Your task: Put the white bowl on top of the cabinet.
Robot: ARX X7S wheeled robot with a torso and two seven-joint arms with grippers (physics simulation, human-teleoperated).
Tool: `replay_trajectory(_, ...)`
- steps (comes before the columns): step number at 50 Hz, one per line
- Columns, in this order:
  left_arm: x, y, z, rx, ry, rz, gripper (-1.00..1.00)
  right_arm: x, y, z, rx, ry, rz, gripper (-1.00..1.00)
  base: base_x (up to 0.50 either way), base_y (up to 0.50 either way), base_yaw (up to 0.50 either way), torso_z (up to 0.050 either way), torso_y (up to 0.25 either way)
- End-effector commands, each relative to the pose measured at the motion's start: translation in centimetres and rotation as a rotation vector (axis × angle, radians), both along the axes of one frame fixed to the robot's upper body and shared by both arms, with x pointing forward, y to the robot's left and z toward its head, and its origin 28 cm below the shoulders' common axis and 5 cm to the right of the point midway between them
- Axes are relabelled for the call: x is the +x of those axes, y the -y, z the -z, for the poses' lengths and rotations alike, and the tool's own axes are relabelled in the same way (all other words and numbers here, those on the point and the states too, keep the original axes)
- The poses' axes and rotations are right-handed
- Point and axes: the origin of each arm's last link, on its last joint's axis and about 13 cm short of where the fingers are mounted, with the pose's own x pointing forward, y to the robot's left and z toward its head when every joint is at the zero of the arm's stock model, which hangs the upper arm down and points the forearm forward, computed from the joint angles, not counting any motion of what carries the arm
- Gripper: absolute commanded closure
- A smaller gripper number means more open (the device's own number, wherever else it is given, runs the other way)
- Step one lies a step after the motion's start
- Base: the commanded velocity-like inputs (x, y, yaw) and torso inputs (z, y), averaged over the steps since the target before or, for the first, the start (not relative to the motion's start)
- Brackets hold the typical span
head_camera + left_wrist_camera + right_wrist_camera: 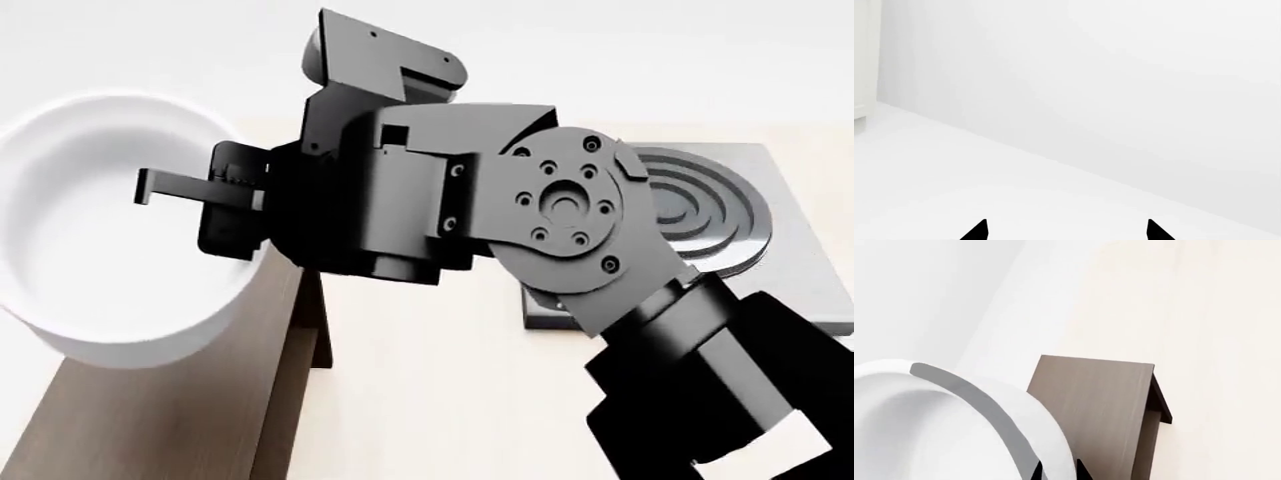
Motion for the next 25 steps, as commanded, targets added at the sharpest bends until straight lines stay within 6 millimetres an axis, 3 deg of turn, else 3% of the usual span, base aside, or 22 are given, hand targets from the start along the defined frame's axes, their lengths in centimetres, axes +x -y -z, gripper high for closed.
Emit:
replay_trajectory(1,-0.01,-0.02,0.02,-0.001,0.000,0.000,-1.00,0.96,0.05,0.06,0.029,0.003,0.025,1.00,0.00,0.00,0.00,0.000,0.000)
replay_trajectory(25,-0.04,0.02,-0.04,0.001,-0.001,-0.001,-1.00,1.51,-0.26,0.82,0.034,-0.013,0.030,1.00,0.00,0.00,0.00,0.000,0.001)
